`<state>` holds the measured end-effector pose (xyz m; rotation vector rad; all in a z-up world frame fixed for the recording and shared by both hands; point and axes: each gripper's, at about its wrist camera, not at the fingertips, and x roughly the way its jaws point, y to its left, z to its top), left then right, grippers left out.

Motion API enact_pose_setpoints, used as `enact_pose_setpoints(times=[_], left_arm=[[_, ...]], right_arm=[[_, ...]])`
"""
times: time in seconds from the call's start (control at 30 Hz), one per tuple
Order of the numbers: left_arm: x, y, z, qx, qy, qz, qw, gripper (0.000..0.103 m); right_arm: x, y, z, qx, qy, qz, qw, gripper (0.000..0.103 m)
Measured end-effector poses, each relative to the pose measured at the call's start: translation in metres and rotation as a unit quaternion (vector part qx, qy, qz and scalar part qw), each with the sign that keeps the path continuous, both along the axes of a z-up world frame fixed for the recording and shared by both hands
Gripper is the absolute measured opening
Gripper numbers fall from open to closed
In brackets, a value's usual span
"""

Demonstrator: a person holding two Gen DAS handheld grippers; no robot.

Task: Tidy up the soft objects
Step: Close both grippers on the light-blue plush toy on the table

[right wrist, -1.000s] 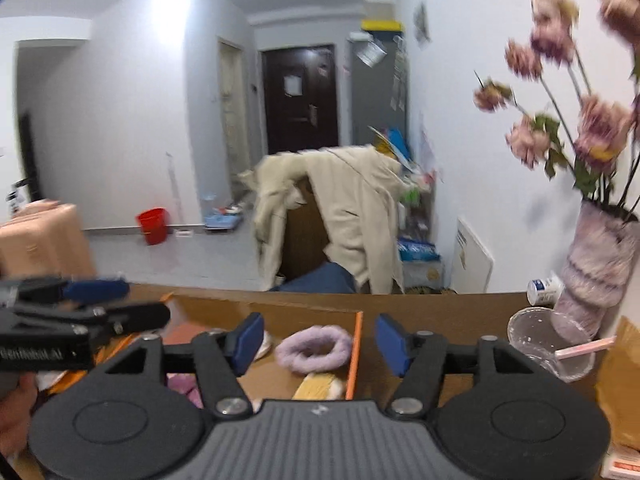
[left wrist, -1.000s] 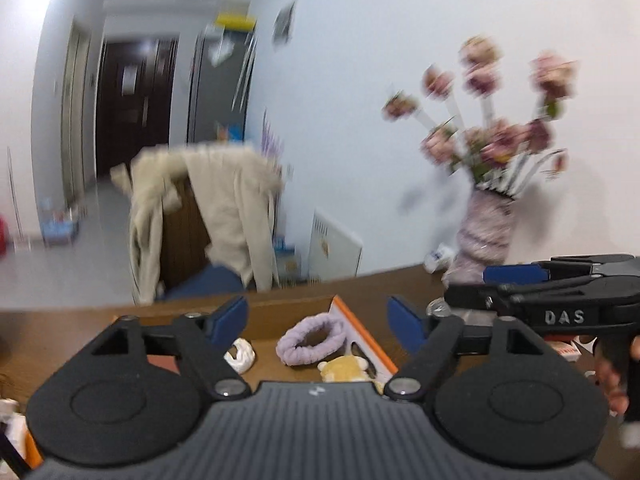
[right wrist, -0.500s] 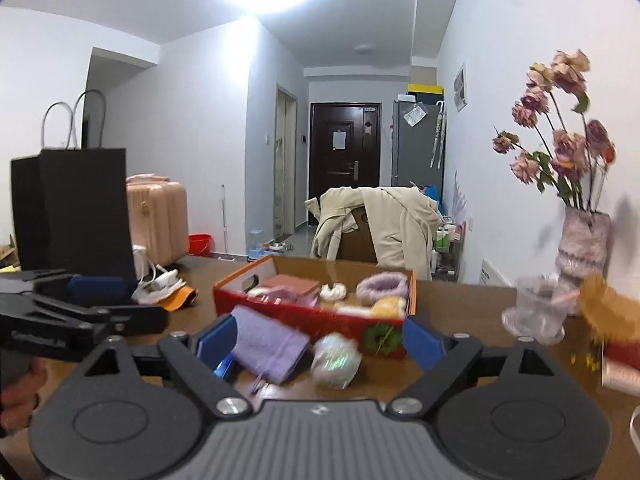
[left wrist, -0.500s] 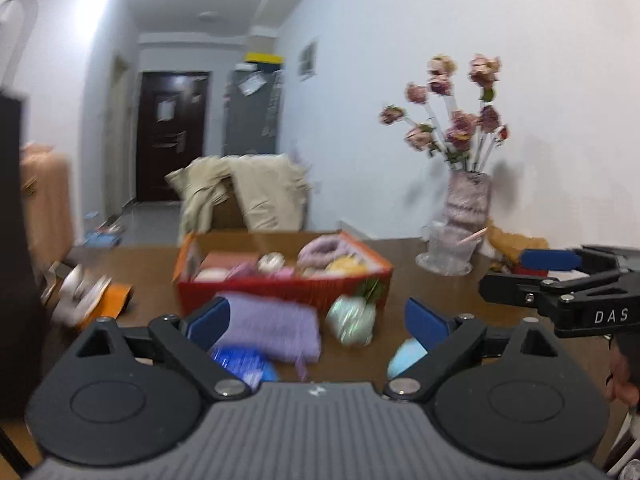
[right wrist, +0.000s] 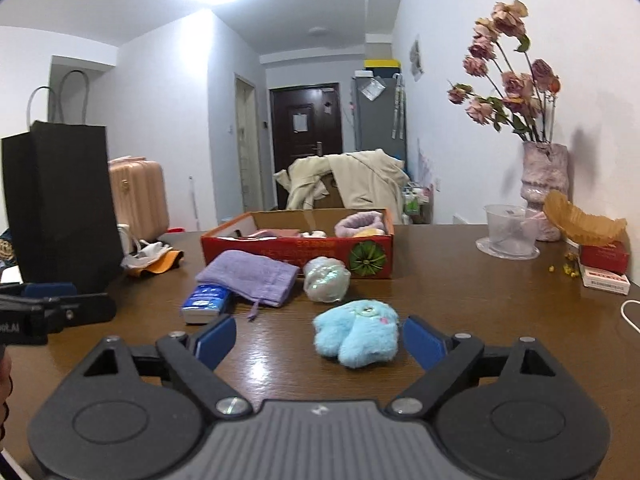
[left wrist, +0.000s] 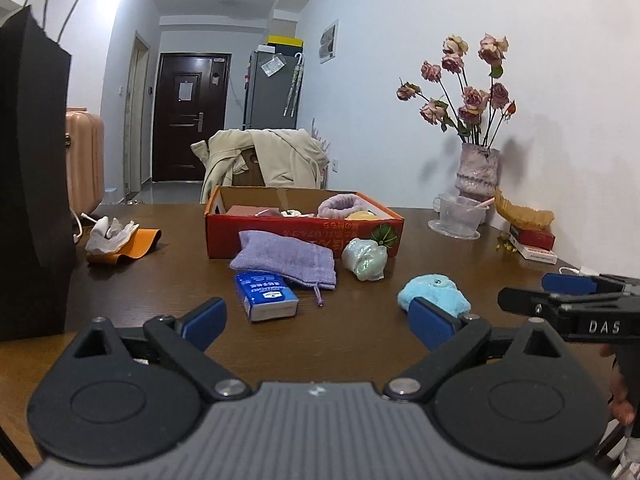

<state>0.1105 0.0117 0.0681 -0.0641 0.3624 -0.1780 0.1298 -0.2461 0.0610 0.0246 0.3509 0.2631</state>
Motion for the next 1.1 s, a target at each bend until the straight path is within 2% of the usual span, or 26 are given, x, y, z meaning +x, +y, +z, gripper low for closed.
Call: enact_pose_setpoints(times=[0.27, 0.37, 0.47, 0.57, 0.6, 0.73, 0.77, 0.8, 0.83, 0.9, 1.0, 1.1], left_arm=[[0.045, -0.017, -0.018, -0.005, 0.047, -0.014, 0.9988, 0.100], [0.063, -0.025, -0.023, -0.001, 0.059, -0.028, 0.9978, 0.100], [0.085, -0.038, -0.026, -0.002, 0.068, -0.047, 0.9966, 0.099], [0.113, -0.051, -0.030, -0.025, 0.085, -0.072, 0.9935, 0.087], [0.124, -0.057, -0.031, -0.034, 0.091, -0.083, 0.9918, 0.080], [0.161, -0.078, -0.042, -0.068, 0.137, -0.132, 0.9794, 0.058], [0.167, -0.083, -0.047, -0.078, 0.149, -0.143, 0.9753, 0.056], [0.173, -0.086, -0.051, -0.090, 0.158, -0.156, 0.9709, 0.051], [0.177, -0.088, -0.055, -0.100, 0.163, -0.164, 0.9678, 0.046], [0.184, -0.091, -0.062, -0.116, 0.173, -0.178, 0.9617, 0.038], [0.188, -0.094, -0.070, -0.111, 0.169, -0.177, 0.9631, 0.032], [0.192, -0.091, -0.073, -0.128, 0.177, -0.175, 0.9600, 0.031]], right_arm=[[0.037, -0.003, -0.011, -0.005, 0.028, -0.003, 1.000, 0.089], [0.057, -0.007, -0.016, -0.004, 0.042, -0.008, 0.999, 0.083], [0.080, -0.014, -0.018, 0.003, 0.058, -0.005, 0.998, 0.072], [0.104, -0.025, -0.022, 0.013, 0.077, -0.007, 0.997, 0.064], [0.112, -0.029, -0.024, 0.019, 0.086, -0.012, 0.996, 0.062], [0.145, -0.050, -0.038, 0.095, 0.129, 0.000, 0.987, 0.056], [0.150, -0.054, -0.042, 0.112, 0.142, 0.002, 0.984, 0.055], [0.156, -0.056, -0.047, 0.126, 0.154, 0.006, 0.980, 0.050], [0.160, -0.057, -0.050, 0.131, 0.160, 0.008, 0.978, 0.038], [0.163, -0.057, -0.056, 0.134, 0.163, 0.016, 0.977, 0.034], [0.164, -0.059, -0.058, 0.137, 0.162, 0.017, 0.977, 0.033], [0.166, -0.063, -0.061, 0.153, 0.169, 0.016, 0.974, 0.034]])
